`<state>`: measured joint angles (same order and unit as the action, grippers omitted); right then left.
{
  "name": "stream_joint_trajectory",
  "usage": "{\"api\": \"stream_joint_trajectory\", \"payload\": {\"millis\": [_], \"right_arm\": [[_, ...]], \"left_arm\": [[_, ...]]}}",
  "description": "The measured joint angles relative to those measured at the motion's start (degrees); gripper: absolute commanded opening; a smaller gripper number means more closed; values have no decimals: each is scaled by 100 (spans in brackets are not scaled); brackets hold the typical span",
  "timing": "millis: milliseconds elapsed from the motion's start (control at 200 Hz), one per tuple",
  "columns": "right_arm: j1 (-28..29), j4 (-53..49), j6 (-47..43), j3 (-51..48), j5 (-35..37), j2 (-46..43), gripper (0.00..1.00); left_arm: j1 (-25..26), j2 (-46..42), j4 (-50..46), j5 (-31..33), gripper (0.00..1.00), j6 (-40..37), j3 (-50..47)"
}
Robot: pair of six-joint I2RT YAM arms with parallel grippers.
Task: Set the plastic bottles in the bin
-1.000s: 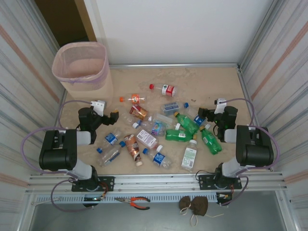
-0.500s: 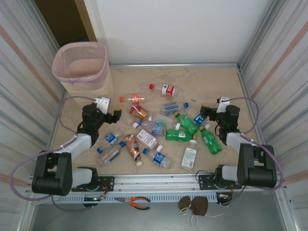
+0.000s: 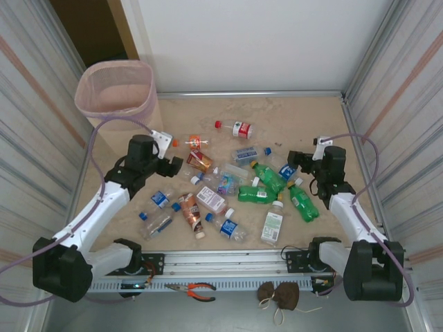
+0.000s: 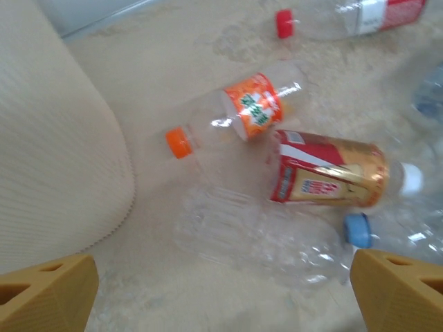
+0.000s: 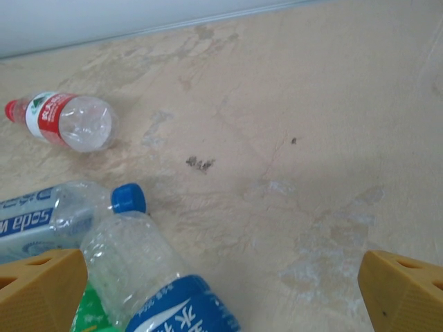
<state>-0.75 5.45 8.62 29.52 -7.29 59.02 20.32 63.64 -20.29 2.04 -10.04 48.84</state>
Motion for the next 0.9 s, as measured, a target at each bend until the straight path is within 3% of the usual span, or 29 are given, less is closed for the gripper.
{"api": "stream_joint_trajectory", "payload": {"millis": [140,341,556,902], "right_arm": [[0,-306,35,11,-7,-243,99],[0,-470,37,197,-39,-271,99],[0,-555,37,199,-42,-280,99],[0,-560,37,199,-44,-284,99]], "left_arm": [[50,352,-1130,-284,90,-490,525],[50,750,-2135,-348,89,-1239,531],[31,780,-2297,-348,89,-1665,190],[-212,1303,-2155,-404,81,-1895,15]]}}
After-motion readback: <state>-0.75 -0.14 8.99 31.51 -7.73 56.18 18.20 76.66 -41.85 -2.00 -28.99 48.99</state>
